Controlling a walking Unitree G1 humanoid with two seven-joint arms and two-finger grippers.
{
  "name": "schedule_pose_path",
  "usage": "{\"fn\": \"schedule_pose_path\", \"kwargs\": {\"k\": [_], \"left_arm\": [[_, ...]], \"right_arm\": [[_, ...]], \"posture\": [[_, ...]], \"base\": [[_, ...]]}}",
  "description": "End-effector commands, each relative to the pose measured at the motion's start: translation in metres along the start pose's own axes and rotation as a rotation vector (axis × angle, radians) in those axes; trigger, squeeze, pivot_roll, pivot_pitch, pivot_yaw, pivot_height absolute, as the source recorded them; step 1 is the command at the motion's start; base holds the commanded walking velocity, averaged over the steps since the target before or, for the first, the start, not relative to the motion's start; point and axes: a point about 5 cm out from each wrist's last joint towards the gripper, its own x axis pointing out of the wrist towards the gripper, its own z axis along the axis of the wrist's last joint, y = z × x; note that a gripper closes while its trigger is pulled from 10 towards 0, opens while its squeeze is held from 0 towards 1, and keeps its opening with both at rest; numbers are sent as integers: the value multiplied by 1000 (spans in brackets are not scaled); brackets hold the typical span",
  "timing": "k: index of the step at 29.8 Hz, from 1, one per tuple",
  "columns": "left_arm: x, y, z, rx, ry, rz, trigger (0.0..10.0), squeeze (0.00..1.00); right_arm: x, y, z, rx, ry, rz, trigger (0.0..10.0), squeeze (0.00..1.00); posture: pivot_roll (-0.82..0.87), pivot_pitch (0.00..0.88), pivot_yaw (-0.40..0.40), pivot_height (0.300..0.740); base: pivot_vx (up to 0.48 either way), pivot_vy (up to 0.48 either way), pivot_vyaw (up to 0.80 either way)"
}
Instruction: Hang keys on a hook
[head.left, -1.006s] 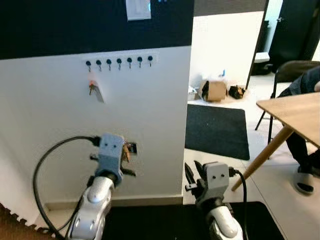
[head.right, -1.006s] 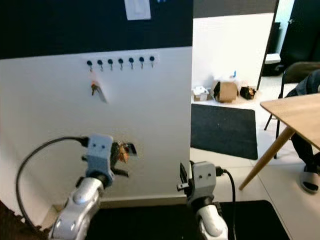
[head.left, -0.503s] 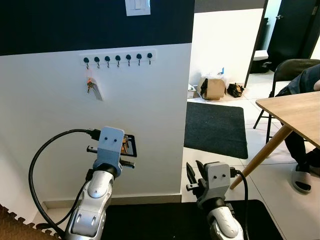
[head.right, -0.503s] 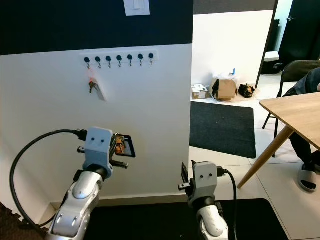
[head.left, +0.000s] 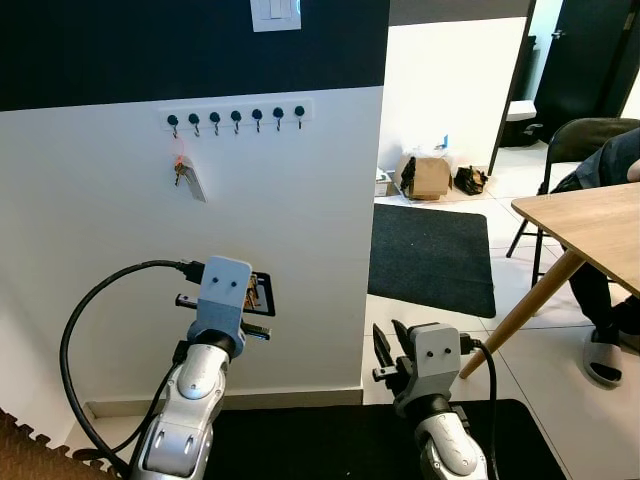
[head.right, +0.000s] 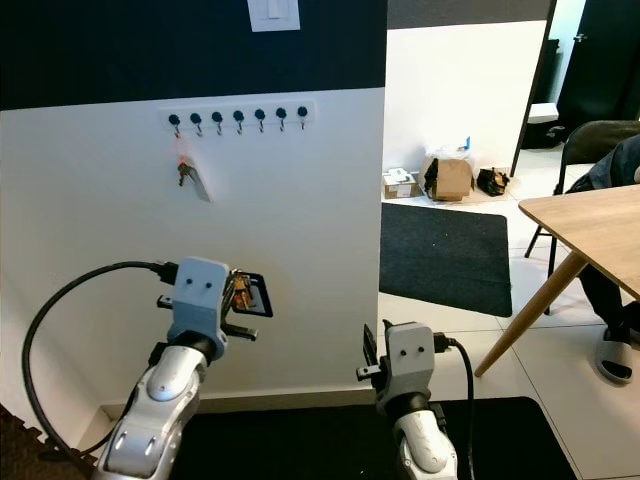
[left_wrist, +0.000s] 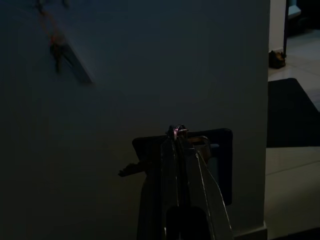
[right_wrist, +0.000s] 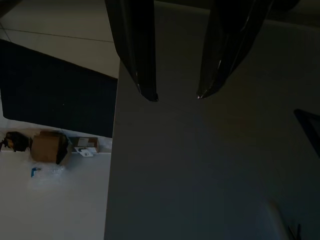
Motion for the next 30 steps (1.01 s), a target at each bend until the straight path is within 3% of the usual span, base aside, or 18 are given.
{"fn": "schedule_pose_path", "kwargs": {"k": [1, 30], "left_arm": [[-3, 1, 1, 19, -16, 5, 10000, 0], [-4, 1, -1, 17, -13, 21, 10000, 0]], "right_arm": [[1, 4, 4, 8, -18, 13, 10000, 0], [1, 5, -1, -5, 3, 36, 10000, 0]], "posture": [[43, 72, 74, 740], [44, 64, 66, 740]], "base": [[480, 0, 0], [383, 0, 0]]}}
